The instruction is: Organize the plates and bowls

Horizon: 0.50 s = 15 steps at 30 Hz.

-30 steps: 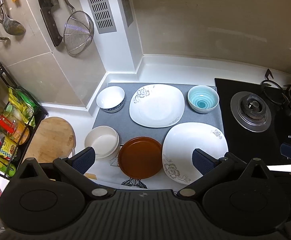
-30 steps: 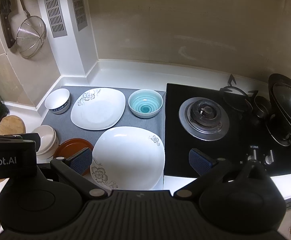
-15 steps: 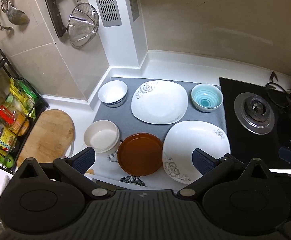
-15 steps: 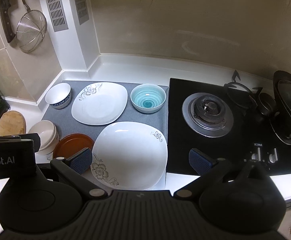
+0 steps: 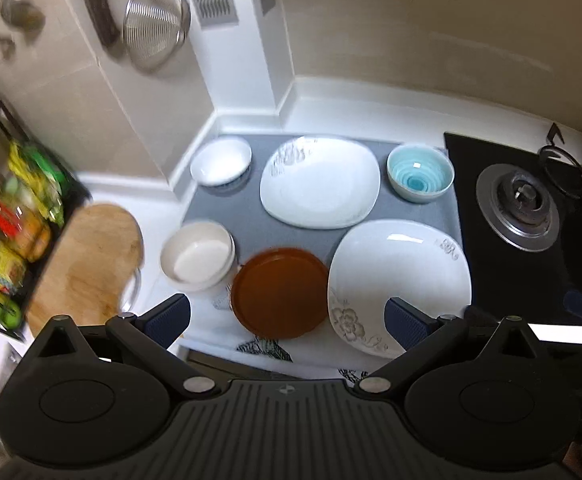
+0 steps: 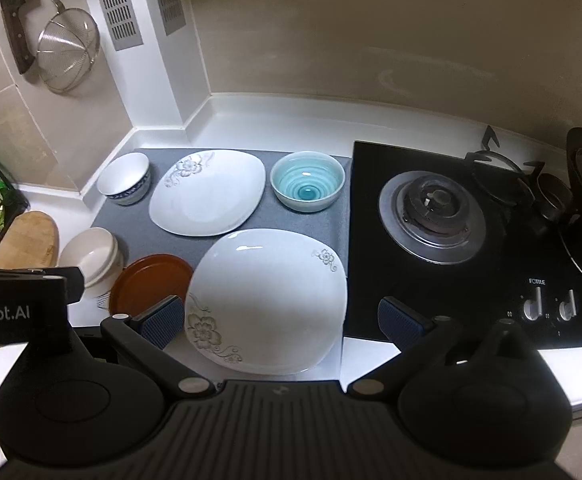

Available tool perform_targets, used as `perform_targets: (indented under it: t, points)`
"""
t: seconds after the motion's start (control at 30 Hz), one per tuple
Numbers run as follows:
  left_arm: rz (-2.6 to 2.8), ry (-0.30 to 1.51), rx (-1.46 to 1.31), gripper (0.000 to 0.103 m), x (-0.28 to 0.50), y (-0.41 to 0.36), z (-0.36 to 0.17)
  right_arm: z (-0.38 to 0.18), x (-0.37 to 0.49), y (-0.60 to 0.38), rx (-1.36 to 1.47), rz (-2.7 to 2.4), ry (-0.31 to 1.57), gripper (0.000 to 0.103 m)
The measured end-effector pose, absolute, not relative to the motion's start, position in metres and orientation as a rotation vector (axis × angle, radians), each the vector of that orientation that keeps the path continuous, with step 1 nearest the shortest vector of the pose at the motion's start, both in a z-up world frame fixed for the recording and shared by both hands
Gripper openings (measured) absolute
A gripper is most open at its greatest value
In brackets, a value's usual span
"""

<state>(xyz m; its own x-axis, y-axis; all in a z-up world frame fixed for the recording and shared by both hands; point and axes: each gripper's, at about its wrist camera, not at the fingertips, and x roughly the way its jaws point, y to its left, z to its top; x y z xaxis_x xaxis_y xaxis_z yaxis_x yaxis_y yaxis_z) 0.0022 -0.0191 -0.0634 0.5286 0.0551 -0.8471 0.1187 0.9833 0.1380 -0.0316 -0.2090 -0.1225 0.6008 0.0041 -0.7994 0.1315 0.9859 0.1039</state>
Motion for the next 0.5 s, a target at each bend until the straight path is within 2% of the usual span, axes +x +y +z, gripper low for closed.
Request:
perform_targets:
  t: [0.13, 0.3, 0.43, 0.5]
  points:
    - [-0.107, 1.110, 0.027, 0.103, 0.022, 0.016, -0.106, -0.149, -0.041, -0.217, 0.104, -0.107, 0.861, 0.103]
    - [-0.290, 1.101, -0.329, 0.103, 0.044, 0.058, -0.161, -0.190, -0.049, -0.241, 0.102, -0.076, 0.819, 0.103]
    - [-0.415, 1.183, -0.273, 0.103, 0.073, 0.053, -0.193, -0.220, -0.062, -0.281, 0.386, 0.029, 0.701, 0.103]
    - [-0.359, 1.244, -0.278, 0.100, 0.089, 0.053, -0.214, -0.232, -0.058, -0.284, 0.339, -0.028, 0.732, 0.103]
